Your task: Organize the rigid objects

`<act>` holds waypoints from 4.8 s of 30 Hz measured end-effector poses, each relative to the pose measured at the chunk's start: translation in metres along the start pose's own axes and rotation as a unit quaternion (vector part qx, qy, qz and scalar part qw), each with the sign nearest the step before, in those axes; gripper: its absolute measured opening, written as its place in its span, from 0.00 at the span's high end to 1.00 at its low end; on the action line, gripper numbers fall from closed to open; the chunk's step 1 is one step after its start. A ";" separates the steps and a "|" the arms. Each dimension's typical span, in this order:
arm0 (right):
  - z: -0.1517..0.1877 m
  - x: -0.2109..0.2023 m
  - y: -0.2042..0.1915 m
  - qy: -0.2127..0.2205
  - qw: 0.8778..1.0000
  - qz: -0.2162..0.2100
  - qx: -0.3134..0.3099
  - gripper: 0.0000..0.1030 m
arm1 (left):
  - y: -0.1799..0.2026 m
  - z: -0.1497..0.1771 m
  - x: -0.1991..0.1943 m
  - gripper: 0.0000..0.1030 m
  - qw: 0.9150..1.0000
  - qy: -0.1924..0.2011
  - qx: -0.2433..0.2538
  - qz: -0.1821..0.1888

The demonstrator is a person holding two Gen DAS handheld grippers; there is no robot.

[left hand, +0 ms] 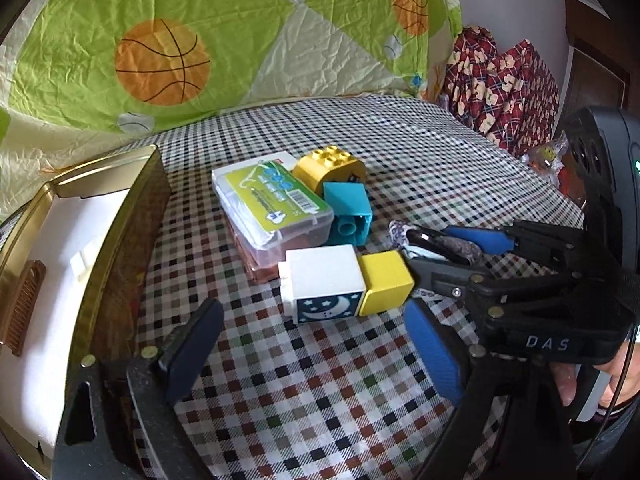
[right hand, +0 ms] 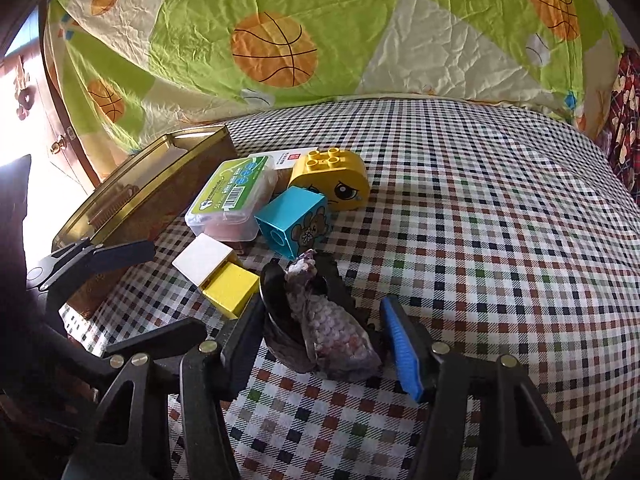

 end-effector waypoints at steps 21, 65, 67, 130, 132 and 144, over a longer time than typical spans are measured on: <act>0.003 0.002 -0.002 0.005 1.000 0.012 0.001 0.45 | -0.011 -0.013 -0.001 0.51 1.000 0.016 -0.012 -0.005; 0.000 -0.020 -0.015 0.091 0.993 0.046 -0.056 0.58 | -0.032 -0.015 -0.053 0.59 0.988 0.134 -0.039 -0.072; -0.001 -0.024 -0.016 0.103 0.992 0.044 -0.056 0.58 | -0.034 -0.015 -0.055 0.59 0.986 0.140 -0.043 -0.075; -0.003 -0.109 0.000 0.345 0.938 0.038 0.008 0.58 | -0.038 -0.013 -0.101 0.59 0.960 0.236 -0.047 -0.140; -0.003 -0.111 0.000 0.351 0.936 0.037 0.014 0.58 | -0.038 -0.013 -0.103 0.59 0.959 0.240 -0.047 -0.141; -0.003 -0.116 0.005 0.363 0.931 0.030 0.037 0.58 | -0.037 -0.013 -0.108 0.59 0.956 0.253 -0.045 -0.144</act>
Point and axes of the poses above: each gripper's, at about its wrist camera, not at the fingertips, and x roughly the way its jaws point, y to its right, z to its underside, the point moved 8 cm from there along x, roughly the way its jaws point, and after that the axes turned 13 degrees about x, right-handed, at the moved point
